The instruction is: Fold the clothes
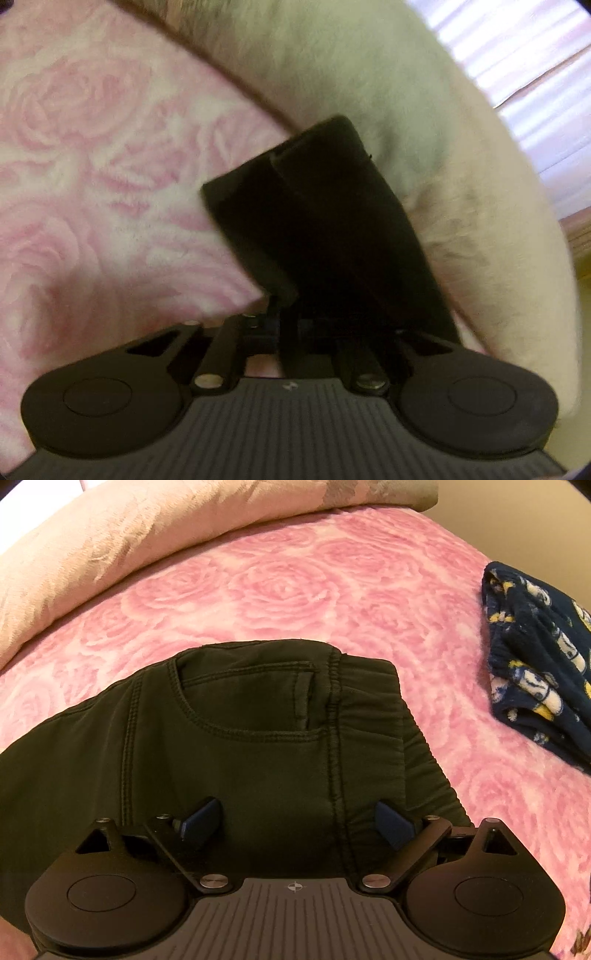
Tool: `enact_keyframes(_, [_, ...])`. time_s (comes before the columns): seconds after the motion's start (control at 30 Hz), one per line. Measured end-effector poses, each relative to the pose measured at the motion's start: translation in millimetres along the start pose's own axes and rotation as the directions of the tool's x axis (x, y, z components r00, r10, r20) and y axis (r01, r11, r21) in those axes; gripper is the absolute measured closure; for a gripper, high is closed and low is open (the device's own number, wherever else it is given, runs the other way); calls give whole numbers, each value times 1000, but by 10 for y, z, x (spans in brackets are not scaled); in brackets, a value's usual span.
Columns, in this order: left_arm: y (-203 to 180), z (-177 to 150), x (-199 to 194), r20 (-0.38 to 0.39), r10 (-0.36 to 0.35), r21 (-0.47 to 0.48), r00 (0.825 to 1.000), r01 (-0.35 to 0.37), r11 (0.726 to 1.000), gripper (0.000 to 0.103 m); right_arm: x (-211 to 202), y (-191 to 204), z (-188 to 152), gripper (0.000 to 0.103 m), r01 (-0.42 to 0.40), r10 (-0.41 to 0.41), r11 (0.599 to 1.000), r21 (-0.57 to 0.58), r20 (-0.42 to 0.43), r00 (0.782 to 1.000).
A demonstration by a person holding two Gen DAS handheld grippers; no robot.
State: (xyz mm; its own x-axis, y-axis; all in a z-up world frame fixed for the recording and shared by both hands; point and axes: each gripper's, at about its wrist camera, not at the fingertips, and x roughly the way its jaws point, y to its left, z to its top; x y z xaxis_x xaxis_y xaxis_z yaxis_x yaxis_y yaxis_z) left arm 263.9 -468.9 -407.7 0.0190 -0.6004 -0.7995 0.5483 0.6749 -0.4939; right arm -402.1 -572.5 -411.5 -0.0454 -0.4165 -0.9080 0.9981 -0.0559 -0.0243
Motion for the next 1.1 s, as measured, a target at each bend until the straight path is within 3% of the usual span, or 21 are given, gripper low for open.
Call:
enact_keyframes(0.13, [-158,98,-817,25,-121,-7,992,121,993,100,-13,-13,0,9,-14,14,1000,2,1,1000])
enact_keyframes(0.27, [-558,382,-1634,73,-233,-37,970,236,971,100,-15,-35,12,9,-23,23,1000,12,-1,1000])
enact_keyframes(0.4, [-1057,683,-1828,60,-269,-76,961,273,959,98,-19,-84,39,9,-41,41,998,46,-5,999])
enact_keyframes(0.47, [-1301,822,-1537,50,-196,-35,979,198,980,83,-19,-98,47,9,-45,45,997,55,-6,999])
enact_keyframes(0.53, [-1384,906,-1126,76,-22,4,997,22,1000,69,-18,-70,37,9,-34,34,999,41,-5,999])
enact_keyframes(0.6, [-1285,902,-715,60,91,40,994,-93,995,68,-22,-43,16,9,-23,23,999,28,2,1000])
enact_keyframes(0.7, [-792,703,-352,-19,157,-28,987,-157,987,68,-31,-32,-21,9,-19,18,1000,19,21,1000])
enact_keyframes(0.8, [-198,425,-182,-70,183,-159,981,-192,968,68,-36,-46,-66,9,-30,30,1000,8,46,999])
enact_keyframes(0.9, [170,297,-89,-54,201,-255,978,-208,944,69,-42,-27,-102,9,-27,28,1000,-12,65,997])
enact_keyframes(1.03, [180,365,66,59,96,-231,994,-81,970,68,-31,2,-101,8,-15,16,1000,-14,70,997])
enact_keyframes(1.1, [94,402,220,75,108,-160,991,-95,982,69,-20,18,-93,6,-9,10,1000,-13,70,998])
